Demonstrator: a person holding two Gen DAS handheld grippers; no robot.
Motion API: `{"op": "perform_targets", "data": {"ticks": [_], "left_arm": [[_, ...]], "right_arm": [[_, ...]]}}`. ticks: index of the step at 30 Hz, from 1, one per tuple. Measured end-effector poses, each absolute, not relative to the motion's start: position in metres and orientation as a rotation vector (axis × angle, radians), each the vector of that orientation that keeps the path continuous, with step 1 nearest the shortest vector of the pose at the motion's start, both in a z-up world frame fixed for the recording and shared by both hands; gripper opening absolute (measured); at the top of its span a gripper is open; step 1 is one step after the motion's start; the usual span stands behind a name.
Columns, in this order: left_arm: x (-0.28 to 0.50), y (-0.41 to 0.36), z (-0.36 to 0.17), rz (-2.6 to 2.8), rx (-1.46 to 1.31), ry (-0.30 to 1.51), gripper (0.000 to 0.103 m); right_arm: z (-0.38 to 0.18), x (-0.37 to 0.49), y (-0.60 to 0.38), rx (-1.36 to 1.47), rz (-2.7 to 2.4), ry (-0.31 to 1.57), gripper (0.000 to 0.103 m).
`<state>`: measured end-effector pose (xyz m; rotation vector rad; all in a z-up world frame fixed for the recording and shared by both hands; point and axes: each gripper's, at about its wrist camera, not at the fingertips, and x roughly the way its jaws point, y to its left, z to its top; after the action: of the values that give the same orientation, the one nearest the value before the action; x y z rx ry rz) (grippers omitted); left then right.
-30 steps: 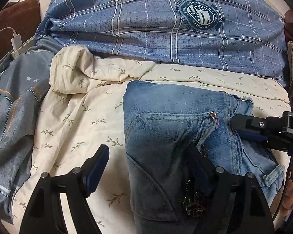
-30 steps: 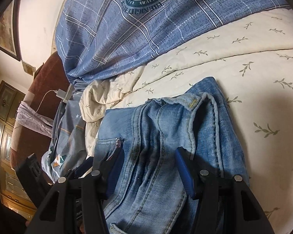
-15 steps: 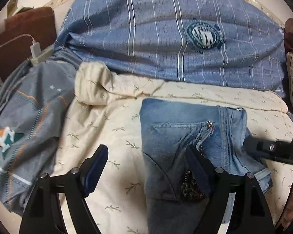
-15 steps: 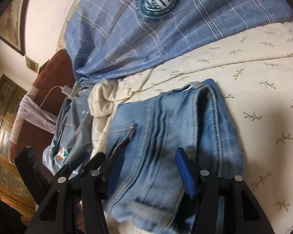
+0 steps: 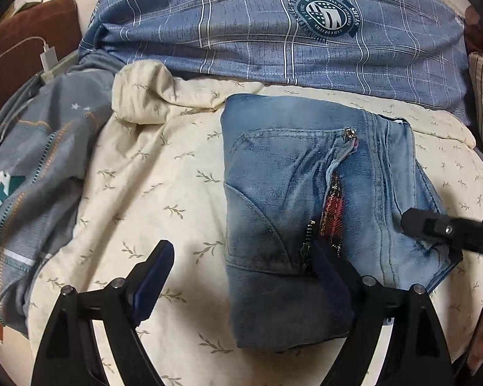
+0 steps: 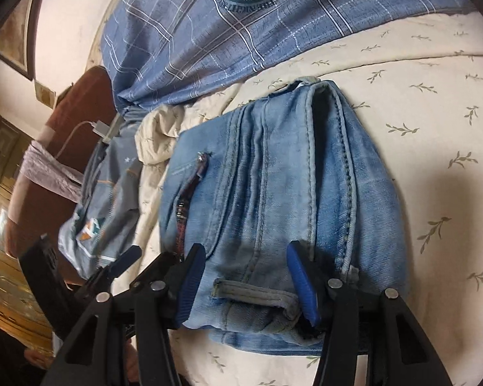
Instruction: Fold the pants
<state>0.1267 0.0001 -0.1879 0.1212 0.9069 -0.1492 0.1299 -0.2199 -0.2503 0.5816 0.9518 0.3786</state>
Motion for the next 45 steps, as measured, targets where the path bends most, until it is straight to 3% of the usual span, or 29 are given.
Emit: {"op": "perform_targets", "data": {"ticks": [6,16,25,40,45], "left_arm": [[0.13,-0.005,-0.192,-0.145,0.139,0.919,0.093],[0.171,0.021,-0.154,-0.138,0.03,0.92,0.093],[0.203,0.017,-0.18,-0.121,0.053,0.99,0.093],[0.178,0.0,-0.177,-0.041,0.204,0.919,0.093],[0.145,-0.001,-0.173,-0.024,0.239,0.874,0.093]], "right_arm": [[-0.263,0.126,-0.236,0.65,0.401,0.912,0.034],[-0.219,0.12,-0.234,0.471,0.369,0.888,0.035],[-0.235,0.128,-0.272,0.507,0.29,0.904,0.036],[-0.245,0.126,-0.265,0.47,0.285,0.925,0.036],[-0.232,0.11,-0.251,0.336,0.216,0.926,0.036]]}}
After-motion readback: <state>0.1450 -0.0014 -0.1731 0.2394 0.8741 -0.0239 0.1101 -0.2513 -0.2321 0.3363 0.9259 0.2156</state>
